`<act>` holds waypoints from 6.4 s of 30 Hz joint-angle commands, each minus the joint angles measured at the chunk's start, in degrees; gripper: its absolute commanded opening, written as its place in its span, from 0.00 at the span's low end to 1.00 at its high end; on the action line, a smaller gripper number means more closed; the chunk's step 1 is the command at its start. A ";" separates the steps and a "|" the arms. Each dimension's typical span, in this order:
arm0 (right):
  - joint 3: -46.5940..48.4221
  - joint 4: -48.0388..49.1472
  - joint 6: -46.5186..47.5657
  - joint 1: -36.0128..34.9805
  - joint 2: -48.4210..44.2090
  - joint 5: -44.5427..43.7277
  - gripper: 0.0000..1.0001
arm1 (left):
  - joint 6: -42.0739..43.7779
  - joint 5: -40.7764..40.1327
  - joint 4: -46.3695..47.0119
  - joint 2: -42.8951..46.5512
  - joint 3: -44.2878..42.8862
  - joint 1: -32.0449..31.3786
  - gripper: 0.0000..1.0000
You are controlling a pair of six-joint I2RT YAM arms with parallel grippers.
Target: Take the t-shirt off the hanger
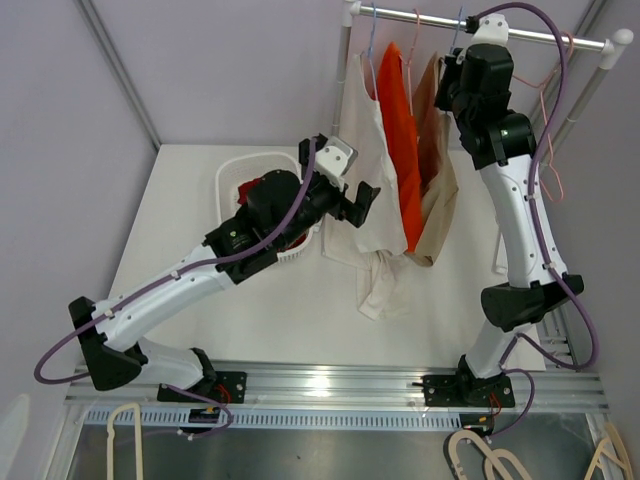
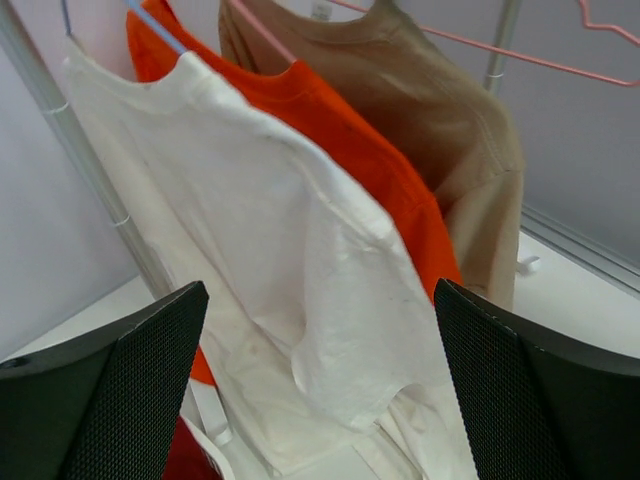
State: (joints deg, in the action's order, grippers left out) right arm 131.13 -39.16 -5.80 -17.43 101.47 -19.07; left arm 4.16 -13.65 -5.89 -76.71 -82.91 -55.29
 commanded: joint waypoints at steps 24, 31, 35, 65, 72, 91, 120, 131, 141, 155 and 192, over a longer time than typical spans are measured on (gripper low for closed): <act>-19.96 2.16 -12.13 -9.11 -28.96 -19.95 0.00 | 20.61 3.89 39.07 2.00 20.50 -24.77 1.00; -16.26 -1.98 -13.44 -10.96 -28.96 -18.55 0.00 | 20.88 0.12 45.96 -2.30 24.30 -25.13 1.00; -15.64 -2.85 -13.36 -12.54 -29.31 -18.20 0.00 | 20.36 -1.12 47.20 -5.38 22.54 -24.34 0.99; -19.51 -1.19 -11.78 -17.02 -30.37 -21.26 0.00 | 14.90 0.65 41.12 -10.22 12.95 -21.94 0.01; -16.79 4.08 -5.10 -15.88 -27.21 -26.63 0.00 | 19.10 -9.36 51.99 -7.49 23.13 -34.78 0.01; -5.88 -7.32 -9.20 -14.03 -25.79 -18.48 0.00 | 3.89 -19.32 42.76 -18.84 16.13 -29.11 0.01; -7.21 -0.23 -6.06 -1.91 -21.58 -5.81 0.00 | -18.94 21.99 -18.17 0.23 -16.22 -9.58 0.01; -0.09 2.59 -4.22 3.28 -12.71 -1.94 0.00 | -15.41 17.95 -28.99 3.67 -31.16 4.11 0.01; 2.20 4.44 -4.92 8.29 -8.22 1.93 0.00 | -21.38 26.83 -27.99 -12.06 -58.15 27.85 0.01; -3.77 10.42 -4.48 13.47 -4.62 6.15 0.00 | -32.45 32.19 -0.90 -19.80 -59.83 43.51 0.01; -10.29 6.64 -5.45 14.00 -16.65 5.97 0.49 | -38.35 22.79 -33.66 -50.64 -24.49 47.02 0.01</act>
State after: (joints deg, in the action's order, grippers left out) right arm 118.24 -31.51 -11.84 -3.25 86.50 -12.86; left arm -33.65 8.16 -37.06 -127.26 -105.60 -8.75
